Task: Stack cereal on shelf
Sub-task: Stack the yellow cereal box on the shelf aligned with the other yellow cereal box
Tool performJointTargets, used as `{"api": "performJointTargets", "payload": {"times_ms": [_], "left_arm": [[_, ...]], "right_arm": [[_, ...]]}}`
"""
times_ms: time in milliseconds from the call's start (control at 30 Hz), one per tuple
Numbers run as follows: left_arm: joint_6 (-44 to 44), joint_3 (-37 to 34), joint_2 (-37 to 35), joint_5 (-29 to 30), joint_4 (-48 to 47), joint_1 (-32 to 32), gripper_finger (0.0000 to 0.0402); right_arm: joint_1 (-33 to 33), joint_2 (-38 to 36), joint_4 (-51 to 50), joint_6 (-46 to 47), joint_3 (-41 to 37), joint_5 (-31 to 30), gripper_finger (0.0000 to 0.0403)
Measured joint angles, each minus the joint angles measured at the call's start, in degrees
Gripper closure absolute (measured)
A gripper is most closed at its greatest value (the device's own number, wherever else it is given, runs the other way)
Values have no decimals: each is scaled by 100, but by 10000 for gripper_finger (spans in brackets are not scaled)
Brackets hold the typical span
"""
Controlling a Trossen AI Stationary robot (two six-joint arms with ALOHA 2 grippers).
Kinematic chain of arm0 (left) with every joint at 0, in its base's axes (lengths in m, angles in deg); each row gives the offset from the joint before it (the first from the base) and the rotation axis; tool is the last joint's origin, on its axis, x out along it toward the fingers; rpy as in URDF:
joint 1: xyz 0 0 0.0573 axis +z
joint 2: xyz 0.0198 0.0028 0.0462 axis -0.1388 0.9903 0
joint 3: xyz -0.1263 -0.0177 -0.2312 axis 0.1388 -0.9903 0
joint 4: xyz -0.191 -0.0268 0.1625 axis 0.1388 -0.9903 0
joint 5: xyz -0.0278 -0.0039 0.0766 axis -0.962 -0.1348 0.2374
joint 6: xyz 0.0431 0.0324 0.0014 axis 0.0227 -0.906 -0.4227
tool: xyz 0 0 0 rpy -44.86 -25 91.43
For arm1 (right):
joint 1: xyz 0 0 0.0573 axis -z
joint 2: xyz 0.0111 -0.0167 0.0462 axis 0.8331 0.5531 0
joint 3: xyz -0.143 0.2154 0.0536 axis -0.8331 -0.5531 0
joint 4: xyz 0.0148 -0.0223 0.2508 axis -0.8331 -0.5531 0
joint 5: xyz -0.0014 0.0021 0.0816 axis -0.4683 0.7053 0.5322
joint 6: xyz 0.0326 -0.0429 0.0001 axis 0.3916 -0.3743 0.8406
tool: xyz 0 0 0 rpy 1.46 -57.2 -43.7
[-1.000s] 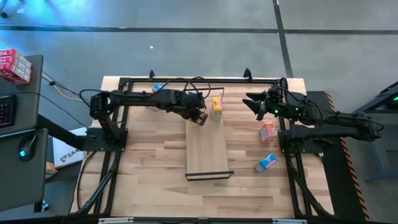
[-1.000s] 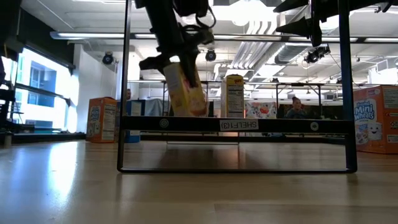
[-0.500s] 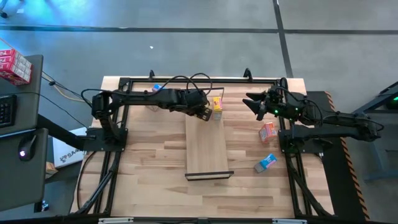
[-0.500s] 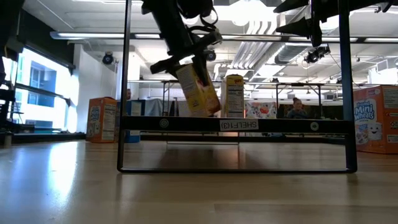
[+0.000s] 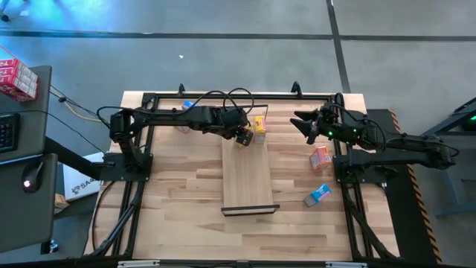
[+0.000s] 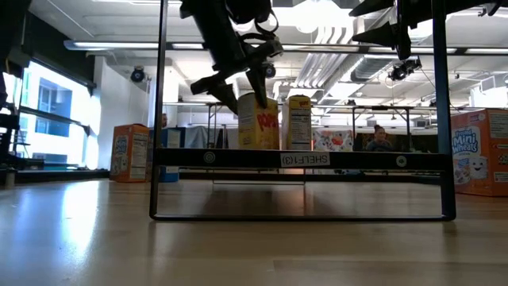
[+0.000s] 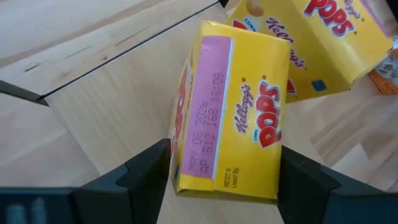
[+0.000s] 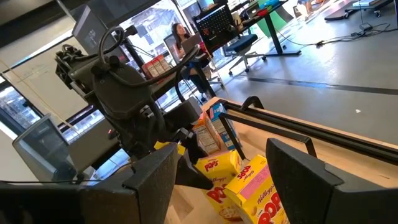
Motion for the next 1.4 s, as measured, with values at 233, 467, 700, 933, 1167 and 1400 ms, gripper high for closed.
{"api": "performJointTargets", "payload": {"times_ms": [233, 467, 700, 933, 1167, 1400], "left_arm": [[-182, -2, -293, -4, 6, 185, 160], [-363, -2, -670, -87, 147, 288, 160], [-1374, -2, -892, -159, 272, 116, 165], [-2093, -677, -1654, 254, 517, -447, 286], [-1994, -2939, -2492, -24, 2505, -511, 390], [-2853, -3893, -1855, -838, 4569, -502, 401]], "right_arm": [[1, 1, 1, 1, 0, 0, 162], [2, 1, 1, 2, 0, 0, 162], [0, 1, 1, 50, 0, 0, 162], [2, 1, 1, 46, 0, 0, 162], [1, 1, 3, 46, 0, -2, 162], [0, 1, 3, 50, 0, -7, 162]]}}
